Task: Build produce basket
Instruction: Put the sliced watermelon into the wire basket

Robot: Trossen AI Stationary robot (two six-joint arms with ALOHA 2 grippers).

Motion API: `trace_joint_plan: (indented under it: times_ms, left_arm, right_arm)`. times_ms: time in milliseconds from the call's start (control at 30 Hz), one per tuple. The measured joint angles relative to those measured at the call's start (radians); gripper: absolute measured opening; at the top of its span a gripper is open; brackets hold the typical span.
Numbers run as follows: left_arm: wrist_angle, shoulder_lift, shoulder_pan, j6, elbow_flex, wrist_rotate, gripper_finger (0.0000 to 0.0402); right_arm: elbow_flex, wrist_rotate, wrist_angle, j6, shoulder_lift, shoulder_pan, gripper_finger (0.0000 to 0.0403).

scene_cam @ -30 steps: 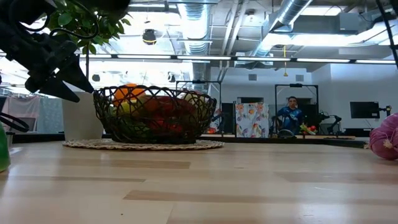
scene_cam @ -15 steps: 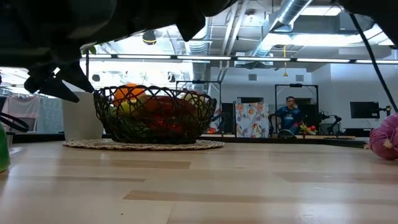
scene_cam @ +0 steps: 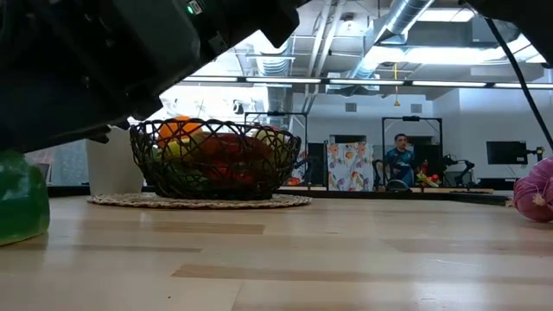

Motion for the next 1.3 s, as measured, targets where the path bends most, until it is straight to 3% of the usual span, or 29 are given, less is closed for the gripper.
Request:
trace_joint_plan:
  times_ms: [267,900,1067,1300]
  left_arm:
    - [-0.003,0.0,0.0,0.005,0.0,0.001,0.0368]
    - [-0.004,0.0,0.0,0.008,0.0,0.003,0.0368]
    - [-0.004,0.0,0.0,0.008,0.0,0.007,0.0368]
    - [-0.004,0.0,0.0,0.008,0.0,0.008,0.0368]
  right_arm:
    - [0.001,0.108,-0.032,0.066,-0.002,-0.001,0.0259]
    - [0.041,0.108,-0.094,0.123,0.002,0.002,0.004]
    - [0.124,0.108,-0.169,0.123,0.01,0.007,0.0013]
    - [0.237,0.103,-0.283,0.116,0.011,0.007,0.0005]
